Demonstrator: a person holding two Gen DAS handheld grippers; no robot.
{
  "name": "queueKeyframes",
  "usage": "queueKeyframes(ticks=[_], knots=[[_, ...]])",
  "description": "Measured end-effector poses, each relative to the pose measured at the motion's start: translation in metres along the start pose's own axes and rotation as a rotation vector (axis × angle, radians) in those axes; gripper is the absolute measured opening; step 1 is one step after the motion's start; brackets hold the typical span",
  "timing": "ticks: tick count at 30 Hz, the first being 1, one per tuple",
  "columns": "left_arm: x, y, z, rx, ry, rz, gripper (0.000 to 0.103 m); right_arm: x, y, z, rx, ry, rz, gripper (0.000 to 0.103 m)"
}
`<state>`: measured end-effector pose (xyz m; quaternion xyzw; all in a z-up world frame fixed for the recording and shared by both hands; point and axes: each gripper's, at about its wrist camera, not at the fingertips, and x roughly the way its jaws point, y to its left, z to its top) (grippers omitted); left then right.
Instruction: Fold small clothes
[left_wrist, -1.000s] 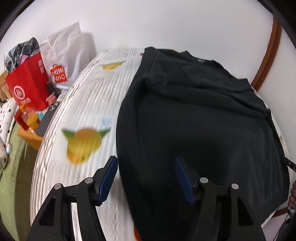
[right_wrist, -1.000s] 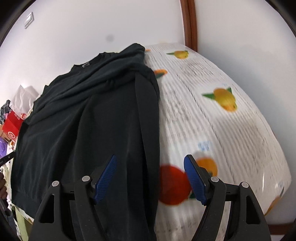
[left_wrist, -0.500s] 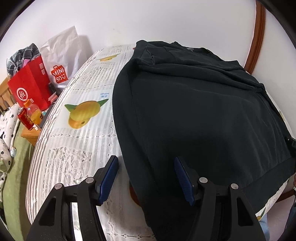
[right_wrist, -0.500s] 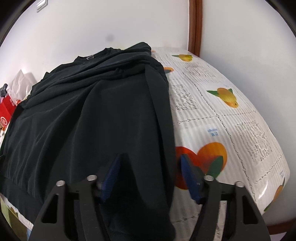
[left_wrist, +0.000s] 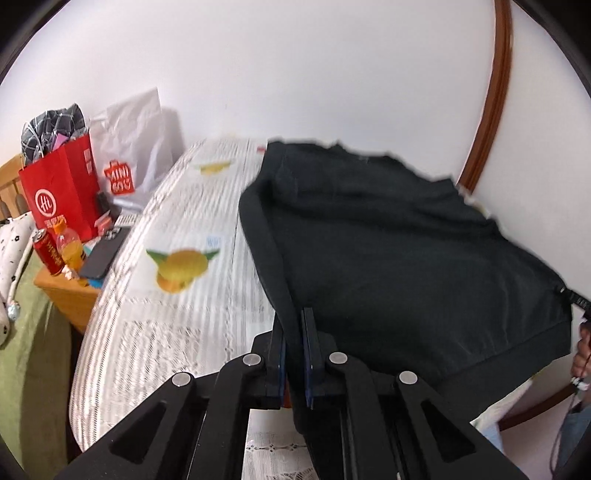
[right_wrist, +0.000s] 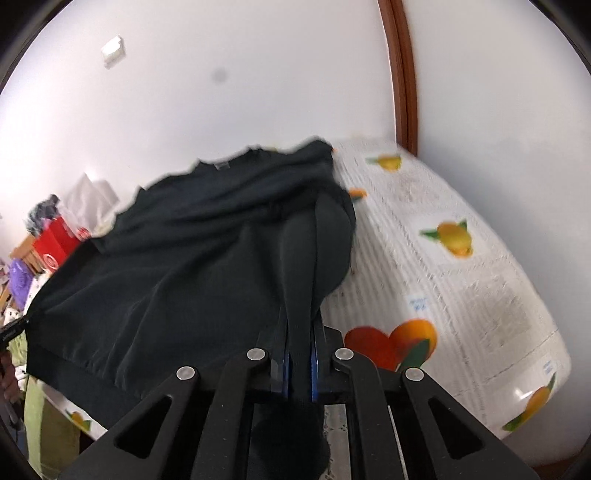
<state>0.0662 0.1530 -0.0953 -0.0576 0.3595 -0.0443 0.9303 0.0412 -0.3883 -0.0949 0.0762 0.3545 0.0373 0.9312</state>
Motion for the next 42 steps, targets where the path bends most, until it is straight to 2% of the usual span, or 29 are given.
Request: queueKeyframes(ticks=[5, 9, 14, 19, 26, 34, 40, 42], knots=[[-0.022, 0.007, 0.019, -0.032, -0.092, -0.031, 0.007, -0.027, 0.003, 0.013, -0.023, -0.096, 0.046, 0.007], [-0.018, 0.004, 0.044, -0.045, -0.125, -0.028, 0.007, -0.025, -0.001, 0.037, 0.009, -0.113, 0.066, 0.007], [0.008, -0.006, 0.088, -0.047, -0.125, -0.004, 0.007, -0.007, -0.004, 0.079, 0.091, -0.108, 0.103, 0.007], [0.043, -0.012, 0.128, -0.045, -0.118, 0.032, 0.008, 0.023, 0.003, 0.124, 0.107, -0.111, 0.111, 0.008], [0.116, -0.012, 0.161, -0.051, -0.034, 0.094, 0.008, 0.100, -0.001, 0.165, 0.147, -0.043, 0.108, 0.008], [0.189, 0.003, 0.161, -0.089, 0.092, 0.130, 0.009, 0.194, -0.019, 0.166, 0.167, 0.092, 0.062, 0.008], [0.212, 0.008, 0.157, -0.082, 0.140, 0.114, 0.012, 0.219, -0.021, 0.163, 0.149, 0.127, 0.026, 0.010], [0.210, 0.006, 0.157, -0.065, 0.148, 0.098, 0.014, 0.214, -0.017, 0.163, 0.126, 0.138, 0.023, 0.015]])
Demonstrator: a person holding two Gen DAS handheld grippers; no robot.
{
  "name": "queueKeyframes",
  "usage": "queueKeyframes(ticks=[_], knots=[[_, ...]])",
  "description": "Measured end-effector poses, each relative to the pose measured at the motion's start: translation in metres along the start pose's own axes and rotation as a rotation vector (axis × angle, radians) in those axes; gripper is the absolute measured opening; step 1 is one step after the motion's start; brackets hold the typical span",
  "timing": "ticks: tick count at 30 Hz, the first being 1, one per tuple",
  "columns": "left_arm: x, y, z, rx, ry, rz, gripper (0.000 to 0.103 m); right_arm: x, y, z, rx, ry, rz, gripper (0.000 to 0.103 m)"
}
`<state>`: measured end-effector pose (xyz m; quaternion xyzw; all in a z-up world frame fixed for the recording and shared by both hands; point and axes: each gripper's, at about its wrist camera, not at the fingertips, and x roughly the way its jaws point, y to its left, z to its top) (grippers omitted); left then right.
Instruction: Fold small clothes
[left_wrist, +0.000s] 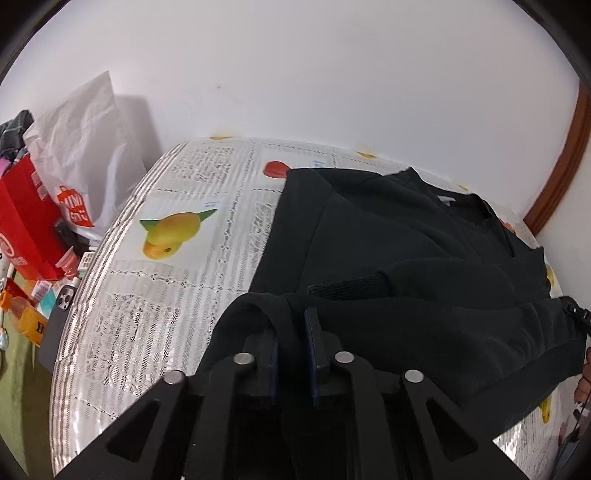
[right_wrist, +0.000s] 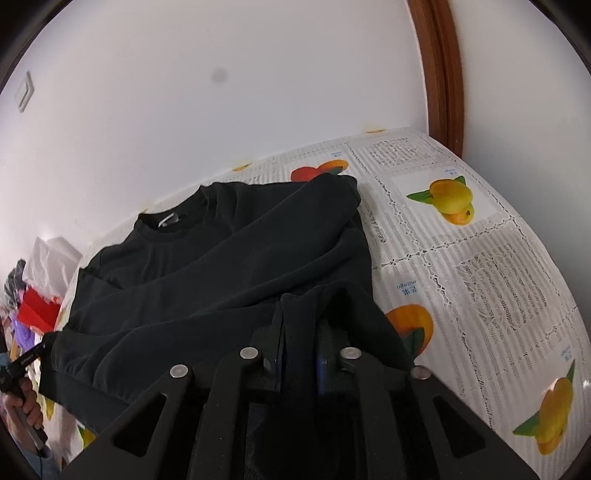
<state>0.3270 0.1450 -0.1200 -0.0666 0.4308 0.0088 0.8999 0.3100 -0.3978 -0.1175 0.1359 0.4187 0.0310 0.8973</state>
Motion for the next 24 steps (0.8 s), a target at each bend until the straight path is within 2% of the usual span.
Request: queueKeyframes(ticks=[1, 3, 4, 5, 7, 11, 14, 17, 24], knots=[[-0.006, 0.000, -0.001, 0.013, -0.006, -0.012, 0.018, -0.006, 0.002, -0.001, -0.020, 0.002, -0.001, 0.018], [-0.020, 0.003, -0.004, 0.030, -0.031, -0.022, 0.034, -0.025, 0.007, -0.005, -0.073, -0.009, 0.000, 0.034], [-0.026, 0.005, -0.005, 0.033, -0.045, -0.019, 0.047, -0.039, 0.009, -0.009, -0.108, -0.039, -0.003, 0.038], [-0.035, 0.008, -0.008, 0.037, -0.066, -0.019, 0.050, -0.052, 0.010, -0.014, -0.138, -0.074, -0.015, 0.044], [-0.045, 0.016, -0.014, 0.041, -0.079, -0.011, 0.050, -0.077, 0.006, -0.024, -0.160, -0.130, -0.058, 0.047], [-0.050, 0.039, -0.033, 0.002, -0.057, -0.011, 0.050, -0.088, -0.023, -0.040, -0.074, -0.088, -0.090, 0.048], [-0.042, 0.053, -0.049, -0.010, -0.010, -0.030, 0.050, -0.078, -0.042, -0.056, -0.003, -0.019, -0.056, 0.048], [-0.031, 0.058, -0.056, -0.031, 0.033, -0.083, 0.050, -0.064, -0.050, -0.068, 0.025, 0.028, -0.036, 0.048], [-0.014, 0.057, -0.049, -0.055, 0.050, -0.110, 0.052, -0.031, -0.044, -0.071, 0.025, 0.059, -0.031, 0.047]])
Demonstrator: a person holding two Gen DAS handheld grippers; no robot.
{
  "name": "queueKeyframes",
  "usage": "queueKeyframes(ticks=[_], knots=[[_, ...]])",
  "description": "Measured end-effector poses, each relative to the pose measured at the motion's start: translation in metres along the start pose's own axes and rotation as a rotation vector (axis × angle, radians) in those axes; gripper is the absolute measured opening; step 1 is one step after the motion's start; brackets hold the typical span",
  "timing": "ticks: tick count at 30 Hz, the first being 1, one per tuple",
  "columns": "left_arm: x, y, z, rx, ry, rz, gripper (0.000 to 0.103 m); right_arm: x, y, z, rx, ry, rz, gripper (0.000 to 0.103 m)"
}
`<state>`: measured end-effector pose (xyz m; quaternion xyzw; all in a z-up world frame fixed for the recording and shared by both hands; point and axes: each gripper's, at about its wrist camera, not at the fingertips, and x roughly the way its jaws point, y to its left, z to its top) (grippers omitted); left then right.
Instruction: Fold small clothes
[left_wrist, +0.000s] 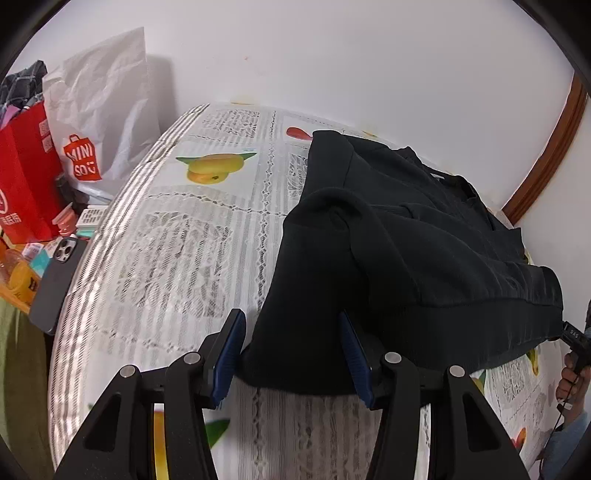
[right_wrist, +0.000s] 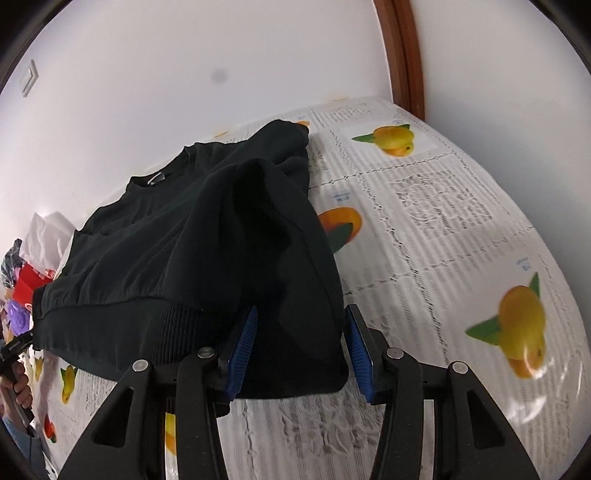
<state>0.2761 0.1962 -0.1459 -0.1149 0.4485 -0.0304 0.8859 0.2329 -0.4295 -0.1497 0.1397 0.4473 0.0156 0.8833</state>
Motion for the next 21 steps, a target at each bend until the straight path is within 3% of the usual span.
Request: queueKeyframes(ticks=[2, 3, 5, 11, 21], knots=[[0.005, 0.002, 0.001, -0.016, 0.009, -0.018, 0.047, 0.005, -0.003, 0.002, 0.015, 0.010, 0.026, 0.041], [0.006, 0.002, 0.002, -0.022, 0.012, -0.031, 0.043, 0.007, -0.004, 0.002, 0.022, 0.015, 0.066, 0.031], [0.005, 0.003, 0.002, -0.028, 0.014, -0.068, 0.017, 0.006, -0.003, 0.003, 0.005, 0.012, 0.080, 0.024], [-0.017, -0.009, -0.009, 0.030, -0.010, -0.043, 0.013, -0.007, 0.003, 0.004, -0.069, 0.001, 0.079, 0.016], [-0.066, -0.008, -0.076, -0.002, 0.019, -0.076, 0.013, -0.034, -0.004, -0.021, -0.110, 0.033, 0.083, 0.016]])
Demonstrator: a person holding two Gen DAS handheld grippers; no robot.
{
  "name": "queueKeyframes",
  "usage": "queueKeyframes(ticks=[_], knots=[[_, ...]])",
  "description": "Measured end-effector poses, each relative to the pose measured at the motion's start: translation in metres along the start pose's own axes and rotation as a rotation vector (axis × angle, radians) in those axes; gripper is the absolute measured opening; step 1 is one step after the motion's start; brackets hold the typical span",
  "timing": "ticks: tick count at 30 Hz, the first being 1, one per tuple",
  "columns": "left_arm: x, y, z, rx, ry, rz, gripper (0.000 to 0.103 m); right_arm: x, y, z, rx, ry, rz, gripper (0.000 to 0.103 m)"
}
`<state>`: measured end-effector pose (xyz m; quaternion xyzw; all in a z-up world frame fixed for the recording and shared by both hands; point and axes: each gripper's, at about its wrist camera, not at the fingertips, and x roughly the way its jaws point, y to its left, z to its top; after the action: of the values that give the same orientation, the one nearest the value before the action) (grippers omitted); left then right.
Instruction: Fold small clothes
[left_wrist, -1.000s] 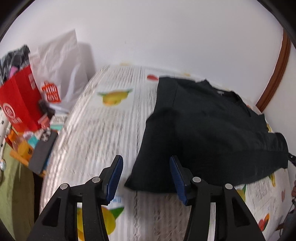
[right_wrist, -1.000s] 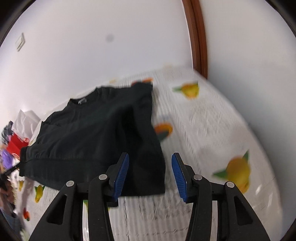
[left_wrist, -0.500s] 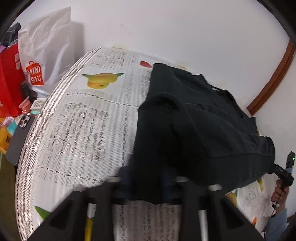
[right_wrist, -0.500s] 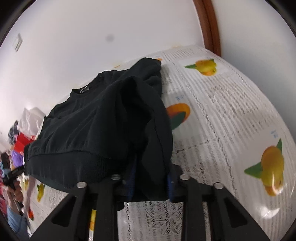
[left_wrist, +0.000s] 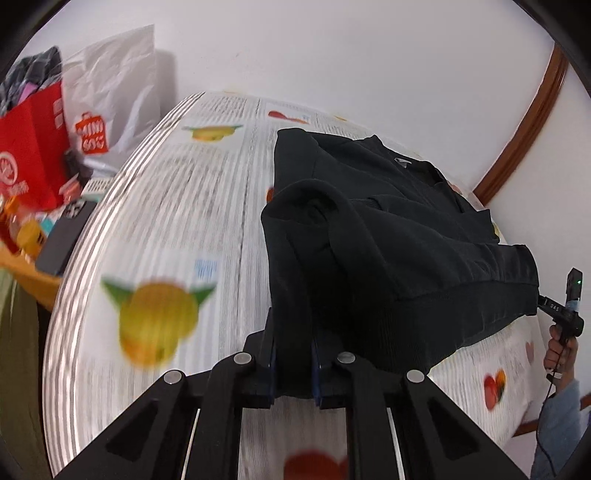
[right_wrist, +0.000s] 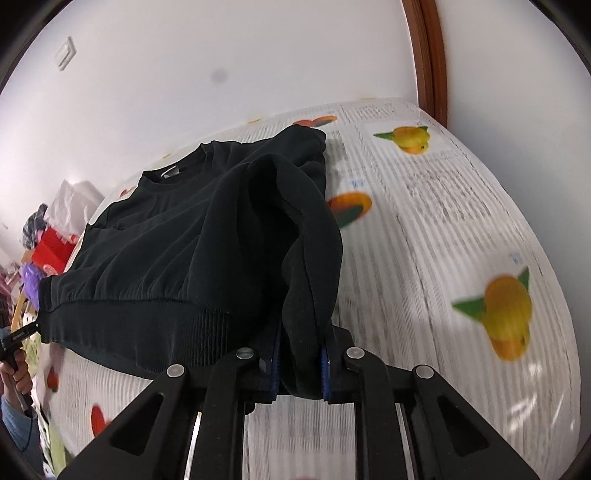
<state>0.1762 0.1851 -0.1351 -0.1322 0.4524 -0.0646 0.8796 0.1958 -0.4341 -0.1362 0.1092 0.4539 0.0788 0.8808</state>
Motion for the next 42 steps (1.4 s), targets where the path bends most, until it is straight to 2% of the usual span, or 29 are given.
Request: queueKeyframes(ticks=[5, 9, 13, 15, 17, 19, 22, 26, 31, 32, 33, 34, 35, 36, 39, 42], knots=[[-0.012, -0.002, -0.027, -0.009, 0.011, -0.019, 0.014, -0.016, -0.002, -0.022, -0.010, -0.002, -0.002, 0.016], [-0.015, -0.008, -0.030, 0.006, 0.011, 0.021, 0.020, -0.019, -0.006, -0.028, 0.042, -0.008, -0.031, 0.022], [-0.029, -0.007, -0.027, -0.015, -0.012, 0.035, 0.024, -0.049, 0.005, -0.030, 0.048, -0.088, -0.115, 0.025], [-0.039, -0.007, -0.026, -0.006, -0.045, 0.040, 0.032, -0.067, 0.014, -0.030, 0.025, -0.128, -0.131, 0.036], [-0.050, -0.009, -0.027, 0.004, -0.088, 0.016, 0.045, -0.083, 0.024, -0.032, 0.008, -0.162, -0.100, 0.045], [-0.056, -0.014, -0.028, 0.021, -0.111, -0.020, 0.046, -0.090, 0.033, -0.034, -0.012, -0.178, -0.083, 0.048], [-0.056, -0.027, -0.031, 0.054, -0.115, -0.064, 0.046, -0.085, 0.047, -0.036, -0.035, -0.169, -0.053, 0.048], [-0.041, -0.040, -0.035, 0.084, -0.075, -0.079, 0.046, -0.061, 0.056, -0.038, -0.043, -0.137, -0.057, 0.048], [-0.013, -0.042, -0.028, 0.043, -0.016, -0.095, 0.045, -0.034, 0.046, -0.036, 0.051, -0.120, -0.057, 0.048], [-0.011, -0.042, -0.028, 0.034, -0.014, -0.103, 0.044, -0.032, 0.047, -0.036, 0.061, -0.125, -0.051, 0.047], [-0.009, -0.043, -0.026, 0.024, -0.014, -0.112, 0.041, -0.031, 0.049, -0.036, 0.054, -0.133, -0.057, 0.041], [-0.009, -0.046, -0.025, 0.025, -0.011, -0.116, 0.029, -0.031, 0.053, -0.037, 0.037, -0.141, -0.075, 0.036], [-0.009, -0.049, -0.024, 0.035, -0.008, -0.111, 0.018, -0.033, 0.061, -0.037, -0.006, -0.151, -0.102, 0.021], [-0.012, -0.053, -0.023, 0.053, -0.012, -0.109, 0.013, -0.036, 0.066, -0.037, -0.039, -0.156, -0.107, 0.009], [-0.029, -0.062, -0.019, 0.101, -0.061, -0.114, 0.011, -0.055, 0.076, -0.039, -0.094, -0.199, -0.085, 0.008], [-0.042, -0.066, -0.007, 0.100, -0.106, -0.127, 0.010, -0.073, 0.075, -0.034, -0.082, -0.243, -0.032, 0.007]])
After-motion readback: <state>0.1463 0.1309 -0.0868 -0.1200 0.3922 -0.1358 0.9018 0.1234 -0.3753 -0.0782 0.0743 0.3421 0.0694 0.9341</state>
